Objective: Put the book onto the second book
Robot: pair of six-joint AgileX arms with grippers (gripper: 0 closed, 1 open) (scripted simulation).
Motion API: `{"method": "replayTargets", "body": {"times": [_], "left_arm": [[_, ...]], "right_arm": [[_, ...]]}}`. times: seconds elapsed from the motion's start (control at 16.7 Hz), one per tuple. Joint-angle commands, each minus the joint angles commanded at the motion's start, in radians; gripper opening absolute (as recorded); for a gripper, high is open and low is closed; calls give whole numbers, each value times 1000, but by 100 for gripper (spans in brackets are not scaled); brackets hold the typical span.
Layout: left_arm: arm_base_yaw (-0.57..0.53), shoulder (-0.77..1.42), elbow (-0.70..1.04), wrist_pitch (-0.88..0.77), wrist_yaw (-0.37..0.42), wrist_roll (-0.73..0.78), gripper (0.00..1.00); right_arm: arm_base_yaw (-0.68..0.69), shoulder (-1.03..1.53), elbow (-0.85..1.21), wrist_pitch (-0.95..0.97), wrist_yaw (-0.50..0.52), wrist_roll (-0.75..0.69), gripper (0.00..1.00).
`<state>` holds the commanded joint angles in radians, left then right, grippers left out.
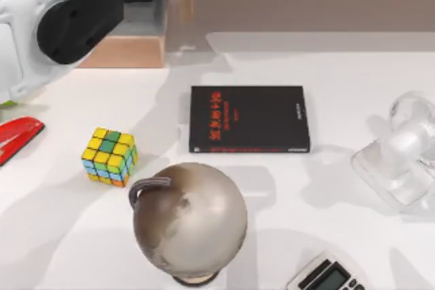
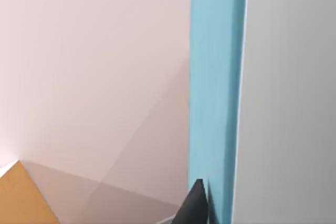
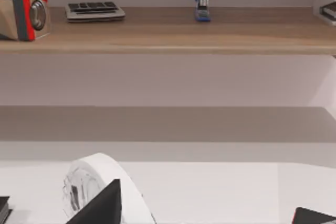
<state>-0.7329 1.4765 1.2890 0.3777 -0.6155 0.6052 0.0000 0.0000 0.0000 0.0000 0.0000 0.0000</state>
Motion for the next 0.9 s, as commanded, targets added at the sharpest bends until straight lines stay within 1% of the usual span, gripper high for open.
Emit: {"method": "replayTargets", "body": {"times": [0.24, 0.42, 0.72, 0.9], "left_arm": [[-124, 109, -58, -82, -65, 172, 0], [-179, 252, -96, -134, -94, 277, 0], [-207, 486, -134, -191, -114, 396, 0], [-202, 562, -146, -206, -116, 426, 0]], "right_arm": [[0, 0, 0, 0, 0, 0, 100], [0, 0, 0, 0, 0, 0, 100], [0, 0, 0, 0, 0, 0, 100], [0, 0, 0, 0, 0, 0, 100]]}}
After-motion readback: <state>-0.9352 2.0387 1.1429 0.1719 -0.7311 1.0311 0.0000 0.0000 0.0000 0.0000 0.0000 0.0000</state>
